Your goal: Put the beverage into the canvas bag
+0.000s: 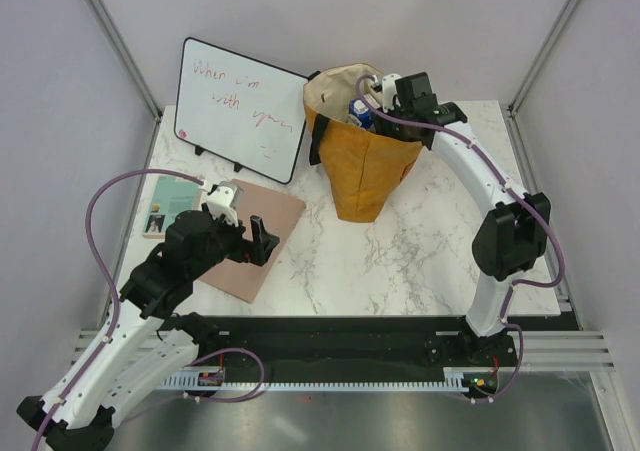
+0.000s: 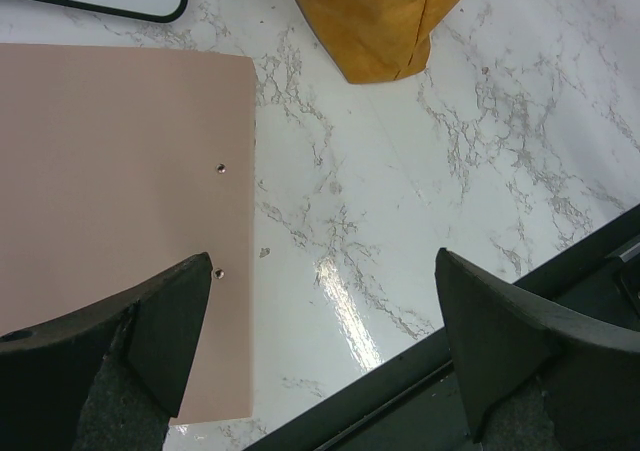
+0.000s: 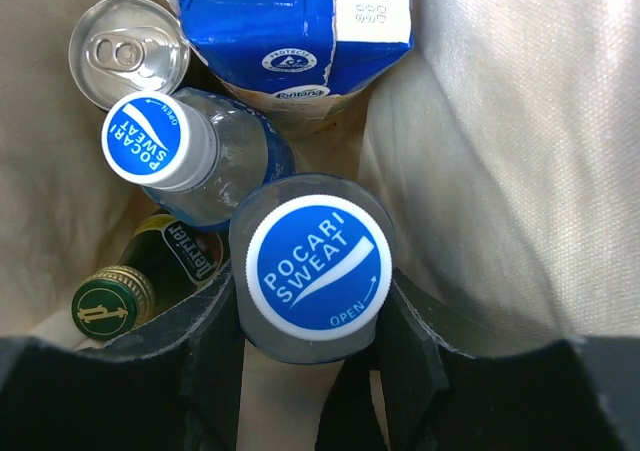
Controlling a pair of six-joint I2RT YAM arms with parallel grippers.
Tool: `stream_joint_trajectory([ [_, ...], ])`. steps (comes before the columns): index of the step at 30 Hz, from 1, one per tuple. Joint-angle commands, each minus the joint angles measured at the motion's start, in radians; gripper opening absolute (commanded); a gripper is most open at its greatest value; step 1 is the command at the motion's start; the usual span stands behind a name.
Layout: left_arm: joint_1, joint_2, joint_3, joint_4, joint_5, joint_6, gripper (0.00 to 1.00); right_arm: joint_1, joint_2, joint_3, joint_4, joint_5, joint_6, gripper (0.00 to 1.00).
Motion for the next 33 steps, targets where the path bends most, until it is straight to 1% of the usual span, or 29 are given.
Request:
stream_joint_trajectory([
  [1, -0.002, -0.005, -0.002, 0.040, 0.011, 0.039, 1.00, 0.005, -0.033, -0.016, 0.073, -0.028, 0.000, 0.02],
  [10, -0.002, -0.008, -0.004, 0.040, 0.010, 0.037, 1.00, 0.005, -0.033, -0.082, 0.094, -0.007, 0.005, 0.02],
  [22, -0.002, -0.007, -0.002, 0.038, 0.010, 0.039, 1.00, 0.005, -0.035, -0.123, 0.111, 0.024, 0.018, 0.13],
  [23, -0.002, -0.007, -0.002, 0.040, 0.008, 0.039, 1.00, 0.006, -0.038, -0.125, 0.113, 0.025, 0.018, 0.15],
  [24, -0.002, -0.007, -0.002, 0.040, 0.008, 0.039, 1.00, 0.005, -0.041, -0.125, 0.111, 0.025, 0.020, 0.20],
  [26, -0.002, -0.007, -0.004, 0.040, 0.010, 0.039, 1.00, 0.005, -0.046, -0.123, 0.113, 0.025, 0.021, 0.24],
  [27, -0.002, -0.007, -0.004, 0.038, 0.010, 0.039, 1.00, 0.005, -0.044, -0.122, 0.111, 0.025, 0.021, 0.31],
  [29, -0.002, -0.008, -0.002, 0.038, 0.008, 0.039, 1.00, 0.005, -0.046, -0.117, 0.108, 0.045, 0.028, 0.38],
  [30, -0.002, -0.008, -0.002, 0.040, 0.008, 0.039, 1.00, 0.006, -0.047, -0.110, 0.105, 0.045, 0.029, 0.45],
  [33, -0.002, -0.007, -0.002, 0.040, 0.010, 0.039, 1.00, 0.005, -0.049, -0.090, 0.091, 0.047, 0.034, 0.56],
])
